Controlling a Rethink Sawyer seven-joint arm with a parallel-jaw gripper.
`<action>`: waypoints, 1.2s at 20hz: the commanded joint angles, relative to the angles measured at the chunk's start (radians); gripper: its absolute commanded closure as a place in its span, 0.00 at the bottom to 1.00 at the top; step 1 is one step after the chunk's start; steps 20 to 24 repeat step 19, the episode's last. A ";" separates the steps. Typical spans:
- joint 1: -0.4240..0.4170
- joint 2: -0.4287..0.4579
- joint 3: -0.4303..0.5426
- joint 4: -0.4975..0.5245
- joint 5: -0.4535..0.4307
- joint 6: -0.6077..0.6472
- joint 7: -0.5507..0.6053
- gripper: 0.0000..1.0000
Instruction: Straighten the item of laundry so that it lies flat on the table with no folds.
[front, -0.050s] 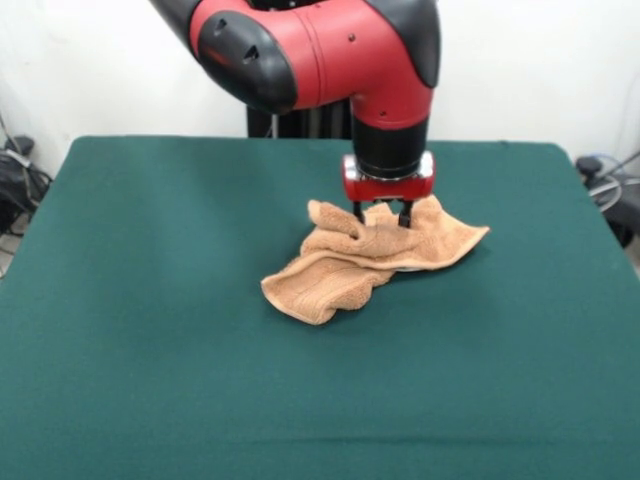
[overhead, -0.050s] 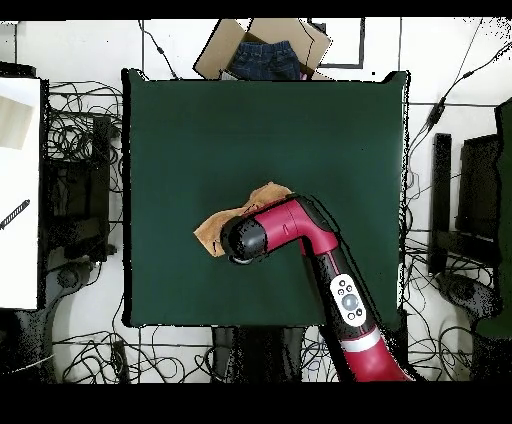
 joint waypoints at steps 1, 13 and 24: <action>-0.024 -0.038 -0.108 -0.086 -0.143 -0.202 0.175 0.00; -0.170 0.003 -0.105 0.109 -0.148 -0.113 0.344 0.00; -0.191 0.011 -0.094 0.133 -0.158 -0.089 0.354 0.00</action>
